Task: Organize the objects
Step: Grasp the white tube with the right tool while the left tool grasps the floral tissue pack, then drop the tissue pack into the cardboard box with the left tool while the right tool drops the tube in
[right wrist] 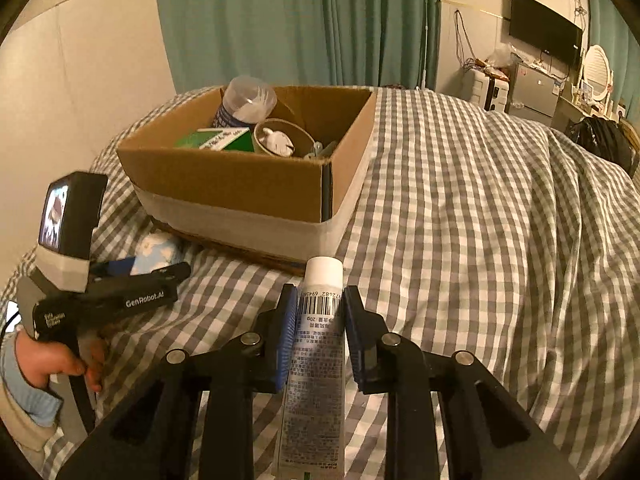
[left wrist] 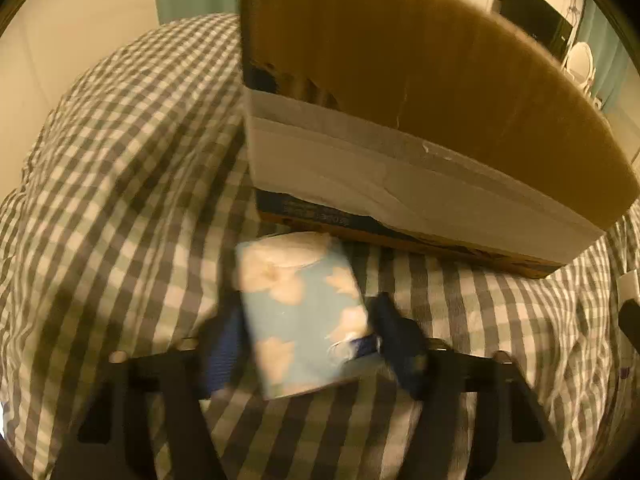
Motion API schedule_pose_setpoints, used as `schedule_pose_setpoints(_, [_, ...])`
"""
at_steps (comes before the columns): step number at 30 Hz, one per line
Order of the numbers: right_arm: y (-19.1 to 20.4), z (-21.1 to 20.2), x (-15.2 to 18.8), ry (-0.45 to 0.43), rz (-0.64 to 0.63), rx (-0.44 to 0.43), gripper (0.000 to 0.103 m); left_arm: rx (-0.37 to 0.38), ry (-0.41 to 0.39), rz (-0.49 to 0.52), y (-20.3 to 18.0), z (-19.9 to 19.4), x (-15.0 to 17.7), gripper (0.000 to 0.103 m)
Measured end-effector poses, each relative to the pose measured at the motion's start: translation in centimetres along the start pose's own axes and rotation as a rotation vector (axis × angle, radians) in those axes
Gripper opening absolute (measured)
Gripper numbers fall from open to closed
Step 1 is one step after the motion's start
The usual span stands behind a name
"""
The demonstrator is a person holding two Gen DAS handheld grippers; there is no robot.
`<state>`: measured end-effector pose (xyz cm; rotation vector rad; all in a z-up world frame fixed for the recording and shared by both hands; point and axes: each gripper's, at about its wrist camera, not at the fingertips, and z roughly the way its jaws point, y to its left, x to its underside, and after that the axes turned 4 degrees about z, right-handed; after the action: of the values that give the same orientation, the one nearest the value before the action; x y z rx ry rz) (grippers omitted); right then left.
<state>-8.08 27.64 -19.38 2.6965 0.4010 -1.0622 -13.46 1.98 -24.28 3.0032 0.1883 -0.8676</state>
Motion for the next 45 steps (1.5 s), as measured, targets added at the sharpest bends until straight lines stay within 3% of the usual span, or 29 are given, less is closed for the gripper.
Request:
schedule_pose_setpoints(6, [0.9, -2.3, -0.6, -0.043, -0.020, -0.016, 0.023, 0.007, -0.038, 0.016, 0.0, -3.9, 1.5, 0.058])
schedule_pose_setpoints(14, [1.9, -6.9, -2.0, -0.122, -0.033, -0.026, 0.023, 0.080, -0.164, 0.053, -0.6, -11.9, 3.4, 0.058])
schedule_pose_setpoints(25, [2.1, -11.6, -7.0, -0.211, -0.025, -0.117, 0.023, 0.096, -0.396, 0.123, -2.4, -20.2, -2.0, 0.058])
schedule_pose_setpoints(35, [3.0, -10.5, -15.6, -0.312, -0.079, -0.113, 0.023, 0.082, -0.491, 0.168, -3.7, -20.0, -9.9, 0.058])
schedule_pose_setpoints(40, [2.4, -6.7, -18.9, -0.289, -0.032, -0.133, 0.023, 0.086, -0.488, 0.198, -4.7, -17.3, -13.6, 0.058])
schedule_pose_setpoints(45, [1.4, -1.5, -19.5, -0.223, 0.013, -0.136, 0.023, 0.107, -0.428, 0.228, -5.9, -12.6, -15.1, 0.058])
